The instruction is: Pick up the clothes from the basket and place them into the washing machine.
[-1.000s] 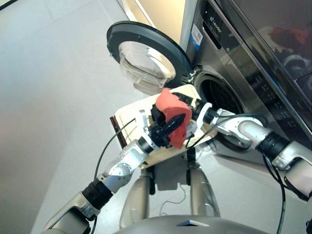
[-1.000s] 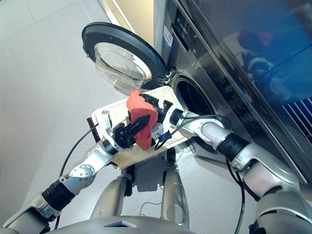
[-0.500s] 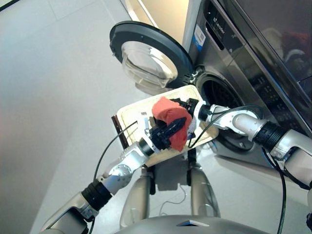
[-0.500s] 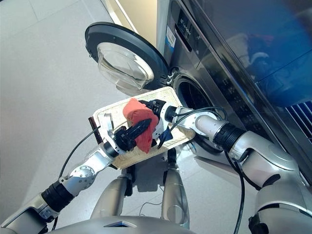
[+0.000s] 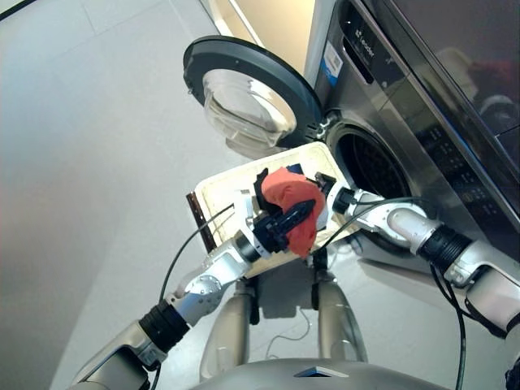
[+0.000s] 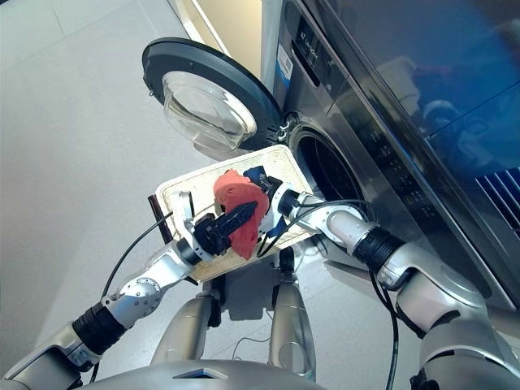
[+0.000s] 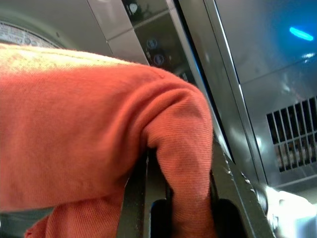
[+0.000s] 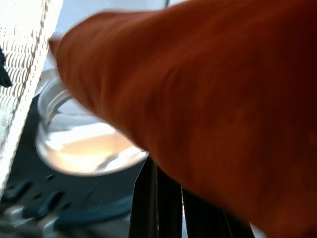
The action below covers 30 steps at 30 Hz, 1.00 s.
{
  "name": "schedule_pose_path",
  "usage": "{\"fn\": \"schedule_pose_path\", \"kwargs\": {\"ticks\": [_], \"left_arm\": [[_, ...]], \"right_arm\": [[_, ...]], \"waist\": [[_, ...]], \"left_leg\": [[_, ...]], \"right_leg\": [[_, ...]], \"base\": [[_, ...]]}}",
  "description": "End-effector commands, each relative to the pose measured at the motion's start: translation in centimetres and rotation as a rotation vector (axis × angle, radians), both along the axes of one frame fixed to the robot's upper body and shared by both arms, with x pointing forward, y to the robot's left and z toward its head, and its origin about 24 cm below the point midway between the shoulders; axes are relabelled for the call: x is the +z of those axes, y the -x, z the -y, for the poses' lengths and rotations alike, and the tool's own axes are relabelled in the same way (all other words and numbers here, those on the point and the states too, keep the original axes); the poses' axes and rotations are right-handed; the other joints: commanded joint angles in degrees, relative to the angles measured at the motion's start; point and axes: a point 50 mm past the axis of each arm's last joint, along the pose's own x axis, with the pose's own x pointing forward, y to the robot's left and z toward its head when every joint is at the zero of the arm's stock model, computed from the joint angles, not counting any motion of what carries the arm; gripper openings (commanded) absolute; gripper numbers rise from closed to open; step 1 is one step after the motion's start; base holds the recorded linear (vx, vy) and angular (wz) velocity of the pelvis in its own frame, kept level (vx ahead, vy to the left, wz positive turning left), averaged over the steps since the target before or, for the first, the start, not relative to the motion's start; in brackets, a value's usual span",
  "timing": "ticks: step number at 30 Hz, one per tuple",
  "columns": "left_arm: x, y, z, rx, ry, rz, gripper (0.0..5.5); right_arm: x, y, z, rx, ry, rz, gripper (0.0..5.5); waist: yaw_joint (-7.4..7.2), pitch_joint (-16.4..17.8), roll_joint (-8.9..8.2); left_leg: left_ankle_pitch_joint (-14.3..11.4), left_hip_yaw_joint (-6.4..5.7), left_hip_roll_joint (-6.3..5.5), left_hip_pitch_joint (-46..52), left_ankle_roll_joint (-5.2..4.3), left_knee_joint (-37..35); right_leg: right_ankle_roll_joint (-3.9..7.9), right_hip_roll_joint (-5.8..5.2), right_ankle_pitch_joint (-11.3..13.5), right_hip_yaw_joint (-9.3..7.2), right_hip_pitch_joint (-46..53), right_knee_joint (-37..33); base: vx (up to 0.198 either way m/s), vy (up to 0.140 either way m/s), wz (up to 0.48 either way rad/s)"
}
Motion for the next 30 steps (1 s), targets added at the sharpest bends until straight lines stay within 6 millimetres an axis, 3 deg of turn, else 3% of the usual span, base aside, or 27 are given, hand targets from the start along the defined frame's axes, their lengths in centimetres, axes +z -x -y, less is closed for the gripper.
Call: {"fn": "schedule_pose_path", "kwargs": {"ticks": [1, 9, 18, 19, 20, 30], "left_arm": [[2.1, 0.6, -0.2, 0.012, 0.087, 0.109, 0.00], [0.6, 0.3, -3.6, 0.202, 0.054, 0.058, 0.00], [0.6, 0.6, -4.0, 0.215, 0.052, 0.049, 0.00], [0.6, 0.6, -4.0, 0.214, 0.056, 0.050, 0.00], [0.7, 0.6, -4.0, 0.212, 0.062, 0.051, 0.00], [1.8, 0.7, -2.8, 0.133, 0.077, 0.078, 0.00]], "right_arm": [[3.2, 0.1, -0.9, 0.009, -0.314, 0.067, 0.00], [1.3, 1.3, 1.2, -0.097, -0.468, -0.004, 0.00], [1.8, 1.4, 2.5, -0.130, -0.502, 0.080, 0.00], [1.9, 1.5, 2.4, -0.127, -0.503, 0.089, 2.03], [1.9, 1.4, 2.4, -0.126, -0.491, 0.103, 5.50], [2.9, 1.4, 0.1, 0.026, -0.350, 0.125, 5.50]], "waist": [[0.03, 0.8, 0.60], [-0.12, 1.0, 0.84], [-0.42, 0.6, 0.90], [-0.42, 0.6, 0.93], [-0.40, 0.5, 0.98], [-0.30, 0.3, 0.88]], "left_leg": [[1.2, -1.48, -1.20, -3.1, 1.36, 1.1], [1.5, -1.63, -1.19, -3.3, 1.21, 0.9], [1.5, -1.78, -1.10, -3.6, 1.17, 1.1], [1.4, -1.76, -1.12, -3.5, 1.18, 1.1], [1.4, -1.70, -1.11, -3.6, 1.18, 1.1], [1.3, -1.67, -1.16, -3.6, 1.14, 1.2]], "right_leg": [[1.03, -0.04, -0.8, -1.87, 2.9, 0.7], [1.04, -0.06, -0.8, -2.18, 2.7, 0.7], [1.08, -0.01, -0.7, -2.25, 2.4, 0.8], [1.07, 0.03, -0.7, -2.17, 2.4, 0.8], [1.06, 0.01, -0.7, -2.14, 2.4, 0.8], [1.02, -0.01, -0.7, -2.01, 2.3, 0.8]], "base": [[0.000, 0.000, 0.000], [0.000, 0.000, 0.000], [0.000, 0.000, 0.000], [0.000, 0.000, 0.000], [0.000, 0.000, 0.000], [0.000, 0.000, 0.000]]}}
